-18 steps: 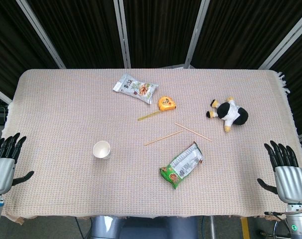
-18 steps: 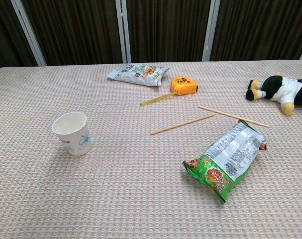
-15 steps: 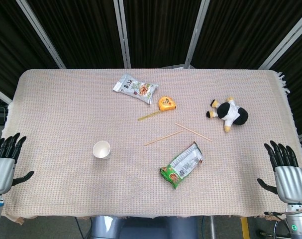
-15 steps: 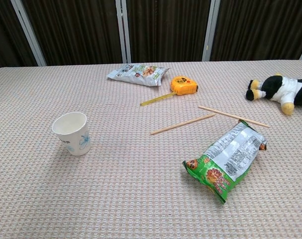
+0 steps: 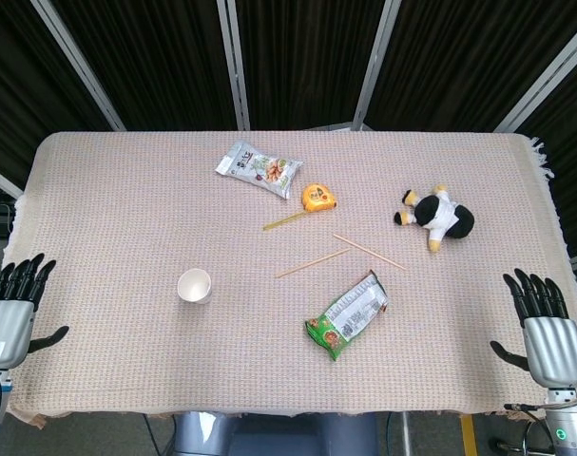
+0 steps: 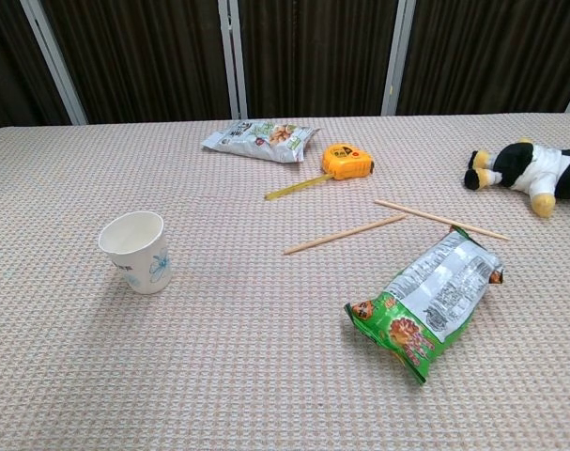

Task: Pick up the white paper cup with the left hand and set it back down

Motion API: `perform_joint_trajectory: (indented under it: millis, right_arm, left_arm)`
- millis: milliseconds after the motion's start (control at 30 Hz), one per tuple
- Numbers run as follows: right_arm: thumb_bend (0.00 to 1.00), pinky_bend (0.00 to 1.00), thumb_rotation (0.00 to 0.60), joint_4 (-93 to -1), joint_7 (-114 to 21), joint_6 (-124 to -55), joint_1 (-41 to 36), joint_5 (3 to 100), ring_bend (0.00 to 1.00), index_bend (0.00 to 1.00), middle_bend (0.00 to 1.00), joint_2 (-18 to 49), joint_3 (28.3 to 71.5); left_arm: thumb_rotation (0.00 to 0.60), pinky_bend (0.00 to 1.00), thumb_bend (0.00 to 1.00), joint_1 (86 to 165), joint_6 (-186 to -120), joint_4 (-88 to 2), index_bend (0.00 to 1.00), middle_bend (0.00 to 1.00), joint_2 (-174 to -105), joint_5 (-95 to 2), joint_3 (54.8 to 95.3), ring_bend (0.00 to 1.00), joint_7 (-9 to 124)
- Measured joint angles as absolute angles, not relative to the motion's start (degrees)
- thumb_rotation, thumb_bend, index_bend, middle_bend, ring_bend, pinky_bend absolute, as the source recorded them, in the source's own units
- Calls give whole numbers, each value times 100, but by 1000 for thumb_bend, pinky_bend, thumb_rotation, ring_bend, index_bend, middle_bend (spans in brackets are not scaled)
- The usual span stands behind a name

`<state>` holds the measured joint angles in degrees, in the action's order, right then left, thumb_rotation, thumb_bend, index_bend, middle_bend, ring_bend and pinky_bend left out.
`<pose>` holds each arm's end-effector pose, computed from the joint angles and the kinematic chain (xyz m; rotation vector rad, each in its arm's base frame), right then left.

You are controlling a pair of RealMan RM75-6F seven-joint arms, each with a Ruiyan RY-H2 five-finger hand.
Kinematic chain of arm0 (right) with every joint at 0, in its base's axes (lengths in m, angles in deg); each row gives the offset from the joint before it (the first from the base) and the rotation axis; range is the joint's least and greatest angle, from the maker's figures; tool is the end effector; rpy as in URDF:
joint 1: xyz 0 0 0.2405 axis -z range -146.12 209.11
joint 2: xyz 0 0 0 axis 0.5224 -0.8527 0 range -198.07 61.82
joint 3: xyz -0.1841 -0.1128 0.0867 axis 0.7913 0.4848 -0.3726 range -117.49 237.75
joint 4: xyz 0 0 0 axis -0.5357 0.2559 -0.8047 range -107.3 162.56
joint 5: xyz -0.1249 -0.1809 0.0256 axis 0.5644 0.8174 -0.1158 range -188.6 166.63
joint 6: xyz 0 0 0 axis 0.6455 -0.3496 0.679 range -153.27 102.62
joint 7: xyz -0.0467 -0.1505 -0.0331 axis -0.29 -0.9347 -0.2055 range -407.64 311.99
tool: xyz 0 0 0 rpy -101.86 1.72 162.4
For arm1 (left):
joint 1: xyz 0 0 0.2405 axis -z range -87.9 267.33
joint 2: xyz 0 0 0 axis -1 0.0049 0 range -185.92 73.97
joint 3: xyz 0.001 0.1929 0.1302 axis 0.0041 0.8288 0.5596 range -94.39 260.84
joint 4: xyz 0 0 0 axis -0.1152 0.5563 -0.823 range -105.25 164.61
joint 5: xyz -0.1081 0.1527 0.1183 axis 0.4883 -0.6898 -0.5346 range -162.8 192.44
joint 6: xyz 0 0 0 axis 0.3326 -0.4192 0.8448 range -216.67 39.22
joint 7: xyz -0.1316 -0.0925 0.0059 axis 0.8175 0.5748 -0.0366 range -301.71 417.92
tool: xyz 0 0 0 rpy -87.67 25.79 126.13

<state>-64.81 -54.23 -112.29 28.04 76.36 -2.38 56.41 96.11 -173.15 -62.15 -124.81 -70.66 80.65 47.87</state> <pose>-0.2889 -0.1929 0.1354 1.3907 -0.8120 0.8687 -0.2839 0.2031 0.1121 -1.4409 -0.8231 -0.8334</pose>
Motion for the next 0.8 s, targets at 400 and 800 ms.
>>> perform_joint_trajectory:
  millis: [400,800]
  right_arm:
    - [16,0,600,-6522,-5326,-11304,2838,7753,0,0,0,-284,5693]
    - [16,0,600,-6459,-5110,-11271,2816,7818,0,0,0,-324,5716]
  left_arm:
    - [600,0,2,10162,-16556,-6760,68,0,-12534,-6749,7816,0,4050]
    - [600,0,3,11423,-15185,-7322,120,0,-13260,-5056,7430,0,2052]
